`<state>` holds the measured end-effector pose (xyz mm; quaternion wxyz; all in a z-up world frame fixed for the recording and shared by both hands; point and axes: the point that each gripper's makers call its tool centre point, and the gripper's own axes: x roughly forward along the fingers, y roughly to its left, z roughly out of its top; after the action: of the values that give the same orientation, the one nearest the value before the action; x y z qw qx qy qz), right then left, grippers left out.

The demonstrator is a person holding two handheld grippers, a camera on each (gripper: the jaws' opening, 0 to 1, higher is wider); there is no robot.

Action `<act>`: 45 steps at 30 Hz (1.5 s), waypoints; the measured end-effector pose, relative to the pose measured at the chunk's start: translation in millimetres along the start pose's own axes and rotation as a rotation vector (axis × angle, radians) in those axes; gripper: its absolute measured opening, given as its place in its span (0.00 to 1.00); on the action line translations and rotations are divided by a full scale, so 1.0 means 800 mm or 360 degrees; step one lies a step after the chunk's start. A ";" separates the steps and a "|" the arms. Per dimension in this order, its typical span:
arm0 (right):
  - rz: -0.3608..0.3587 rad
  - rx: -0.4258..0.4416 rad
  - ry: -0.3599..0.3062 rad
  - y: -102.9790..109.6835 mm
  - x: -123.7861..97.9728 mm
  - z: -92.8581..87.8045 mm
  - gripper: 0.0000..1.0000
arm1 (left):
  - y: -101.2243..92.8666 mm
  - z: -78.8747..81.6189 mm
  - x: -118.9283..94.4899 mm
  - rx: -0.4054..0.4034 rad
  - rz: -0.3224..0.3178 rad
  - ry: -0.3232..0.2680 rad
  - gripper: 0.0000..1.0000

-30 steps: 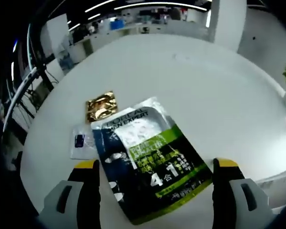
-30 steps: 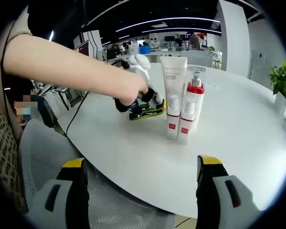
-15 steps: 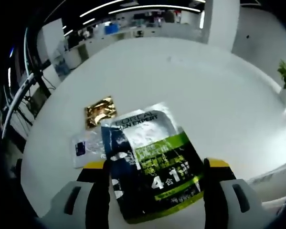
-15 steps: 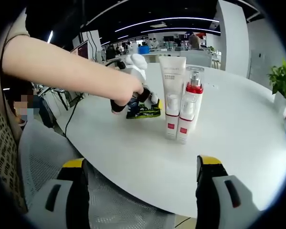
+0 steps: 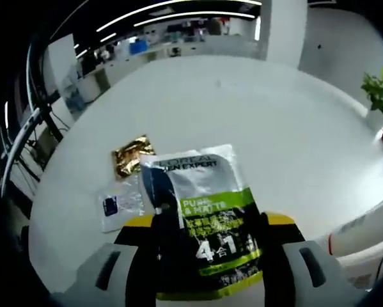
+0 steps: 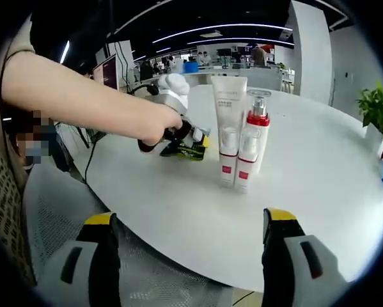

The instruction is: Arrange the skincare products in the storage area until every visible bottle or jar stands upright without overlapping.

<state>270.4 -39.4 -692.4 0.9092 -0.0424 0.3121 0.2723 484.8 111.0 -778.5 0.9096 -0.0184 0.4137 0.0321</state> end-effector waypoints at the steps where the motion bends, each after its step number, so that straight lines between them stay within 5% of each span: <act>1: -0.0001 -0.0002 0.0000 0.000 0.000 0.000 0.94 | -0.001 0.001 -0.001 0.0029 -0.0023 -0.0011 0.57; 8: -0.0009 -0.0008 -0.0004 -0.001 0.000 0.000 0.93 | -0.009 0.007 -0.006 0.0163 -0.0142 -0.0060 0.24; 13: -0.0013 -0.0012 -0.0007 -0.001 -0.001 0.001 0.93 | -0.006 0.005 -0.010 0.0136 -0.0202 -0.0072 0.17; 20: -0.0007 -0.0018 -0.0010 0.000 0.000 0.002 0.93 | -0.017 0.004 -0.029 -0.0021 -0.0428 -0.0098 0.12; 30: 0.0062 -0.0008 -0.0033 0.009 0.000 0.008 0.93 | -0.015 -0.001 -0.081 -0.0015 -0.0662 -0.0176 0.09; 36: 0.0134 0.0033 -0.0113 0.023 -0.003 0.028 0.87 | -0.017 0.009 -0.136 0.0084 -0.0839 -0.0301 0.09; 45: 0.0298 0.0169 -0.0307 0.050 -0.004 0.076 0.80 | -0.019 -0.001 -0.199 0.0169 -0.1058 -0.0393 0.09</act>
<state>280.4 8.5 -638.5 0.9065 0.0614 0.2399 0.3419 381.0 88.7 -659.4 0.9132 -0.1007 0.2733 -0.2851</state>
